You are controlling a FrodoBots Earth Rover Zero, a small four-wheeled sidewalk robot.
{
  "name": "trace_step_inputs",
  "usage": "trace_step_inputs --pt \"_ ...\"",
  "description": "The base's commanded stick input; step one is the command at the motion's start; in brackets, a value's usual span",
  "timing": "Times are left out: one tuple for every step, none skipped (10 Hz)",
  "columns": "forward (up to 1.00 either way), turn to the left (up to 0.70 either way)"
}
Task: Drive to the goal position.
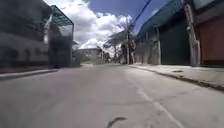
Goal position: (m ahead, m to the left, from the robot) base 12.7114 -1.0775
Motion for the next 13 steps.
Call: trace_step_inputs --pt "1.00 0.00" --pt "1.00 0.00" --pt "1.00 0.00" --pt "1.00 0.00" --pt "1.00 0.00" --pt "1.00 0.00" --pt "1.00 0.00" --pt "1.00 0.00" --pt "1.00 0.00" --pt "1.00 0.00" --pt "1.00 0.00" --pt "1.00 0.00" --pt "1.00 0.00"
